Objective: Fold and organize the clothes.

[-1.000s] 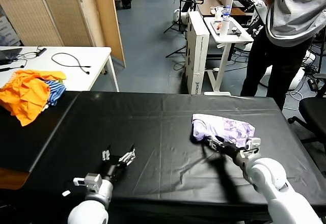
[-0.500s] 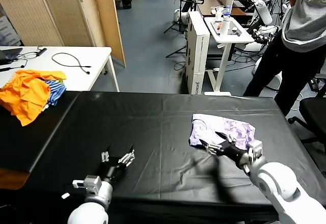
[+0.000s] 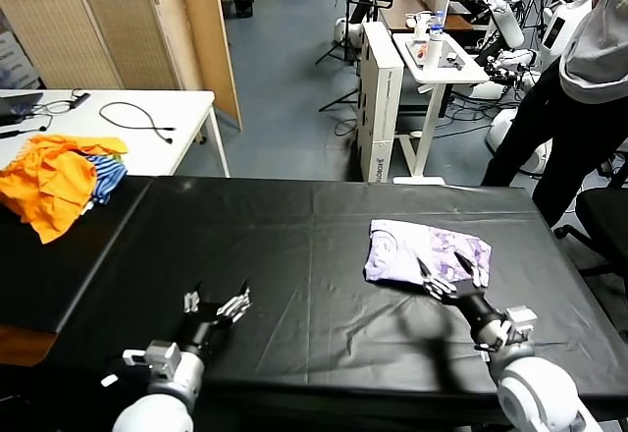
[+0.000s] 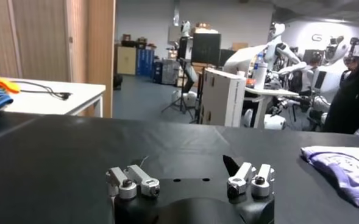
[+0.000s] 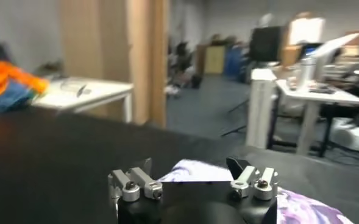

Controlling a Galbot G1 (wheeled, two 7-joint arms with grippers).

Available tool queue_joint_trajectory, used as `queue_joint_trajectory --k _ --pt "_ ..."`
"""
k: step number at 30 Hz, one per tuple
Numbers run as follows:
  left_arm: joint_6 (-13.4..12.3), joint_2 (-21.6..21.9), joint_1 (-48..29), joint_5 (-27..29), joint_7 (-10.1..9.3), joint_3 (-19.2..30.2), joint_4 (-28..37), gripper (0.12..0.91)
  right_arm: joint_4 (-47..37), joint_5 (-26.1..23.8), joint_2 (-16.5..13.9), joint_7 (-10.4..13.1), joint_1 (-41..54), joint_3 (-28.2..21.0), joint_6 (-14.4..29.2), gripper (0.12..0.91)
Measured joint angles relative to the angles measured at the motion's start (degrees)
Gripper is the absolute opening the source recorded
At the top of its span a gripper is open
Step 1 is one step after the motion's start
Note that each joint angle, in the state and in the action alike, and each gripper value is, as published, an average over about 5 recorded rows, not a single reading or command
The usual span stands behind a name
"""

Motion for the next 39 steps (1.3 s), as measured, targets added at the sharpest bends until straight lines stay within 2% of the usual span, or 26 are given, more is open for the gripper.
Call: queue_joint_trajectory --k 7,10,18,22,26,39 --pt "-3.8 1.4 1.9 -0.2 0.28 -1.3 -1.1 0.907 1.1 0.1 2.3 -0.8 -5.4 4.5 0.3 0.907" --pt "-4.7 2.3 3.1 0.0 -0.04 -1.8 -1.8 0.907 2.3 -0.3 3.2 -0.6 -7.7 6.3 0.4 0.907" --pt "-5.0 4.5 7.6 -1.2 -2.43 -3.4 -4.1 0.907 6.0 -2.3 5.8 -0.3 -14.0 9.0 0.4 0.907" --pt "-3.5 4.6 10.7 -1.7 -3.8 -3.9 -5.5 0.907 7.8 -3.5 7.0 -0.2 -16.8 9.0 0.5 0.907" --pt "-2.7 4.6 13.7 -1.1 -3.77 -4.5 -6.9 0.907 8.8 -4.6 7.8 -0.3 -19.3 8.9 1.0 0.907" --pt "-3.2 3.5 19.4 -0.9 -3.21 -5.3 -8.6 0.907 10.4 -6.2 8.1 -0.2 -22.9 8.8 1.7 0.907"
